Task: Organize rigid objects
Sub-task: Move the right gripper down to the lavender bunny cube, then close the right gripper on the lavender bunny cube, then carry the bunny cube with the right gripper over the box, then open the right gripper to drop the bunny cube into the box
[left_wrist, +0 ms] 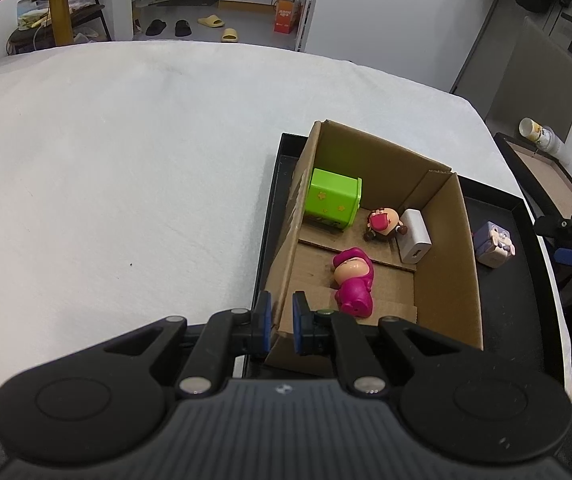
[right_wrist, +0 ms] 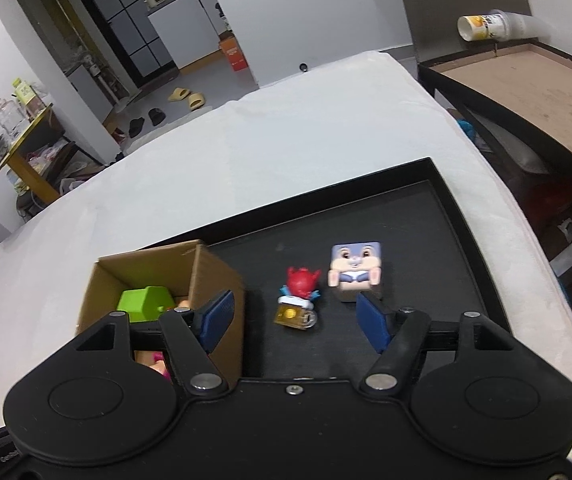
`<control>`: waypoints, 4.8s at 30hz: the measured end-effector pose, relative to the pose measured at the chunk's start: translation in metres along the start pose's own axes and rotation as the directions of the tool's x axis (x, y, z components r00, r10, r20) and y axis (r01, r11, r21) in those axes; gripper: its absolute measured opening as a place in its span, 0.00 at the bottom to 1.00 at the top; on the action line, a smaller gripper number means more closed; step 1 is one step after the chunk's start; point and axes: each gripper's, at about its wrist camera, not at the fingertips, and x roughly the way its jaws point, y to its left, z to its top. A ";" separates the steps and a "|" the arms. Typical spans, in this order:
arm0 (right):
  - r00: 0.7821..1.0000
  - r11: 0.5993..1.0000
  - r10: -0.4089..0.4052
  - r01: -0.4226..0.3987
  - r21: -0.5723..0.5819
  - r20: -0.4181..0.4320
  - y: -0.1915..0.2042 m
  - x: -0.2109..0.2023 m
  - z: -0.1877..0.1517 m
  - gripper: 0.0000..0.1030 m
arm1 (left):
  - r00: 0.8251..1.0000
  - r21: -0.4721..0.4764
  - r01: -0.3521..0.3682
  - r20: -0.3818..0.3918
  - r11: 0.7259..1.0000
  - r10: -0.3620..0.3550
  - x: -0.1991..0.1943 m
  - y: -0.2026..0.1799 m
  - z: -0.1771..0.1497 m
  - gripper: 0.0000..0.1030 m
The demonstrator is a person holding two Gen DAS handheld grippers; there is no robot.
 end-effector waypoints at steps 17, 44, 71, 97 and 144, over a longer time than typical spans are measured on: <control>0.993 0.993 -0.114 0.114 -0.025 -0.002 -0.020 0.042 0.001 0.65 | 1.000 0.011 -0.014 0.012 1.000 0.014 -0.002 0.000 -0.001 0.09; 0.975 0.975 -0.219 0.218 -0.037 -0.039 -0.015 0.076 -0.009 0.43 | 1.000 0.022 -0.014 0.012 1.000 0.014 0.001 -0.002 -0.002 0.09; 0.997 0.991 -0.064 0.070 -0.117 0.052 0.025 -0.001 0.017 0.41 | 1.000 0.023 -0.011 0.014 1.000 0.011 -0.002 -0.002 -0.002 0.09; 0.996 0.963 0.087 -0.076 -0.258 0.030 0.102 -0.014 0.018 0.41 | 1.000 0.017 0.011 0.016 1.000 -0.011 -0.004 -0.001 0.000 0.09; 0.959 0.970 0.205 -0.226 -0.089 -0.197 0.131 0.044 -0.017 0.43 | 1.000 0.004 0.026 0.017 1.000 -0.026 -0.003 0.003 -0.001 0.09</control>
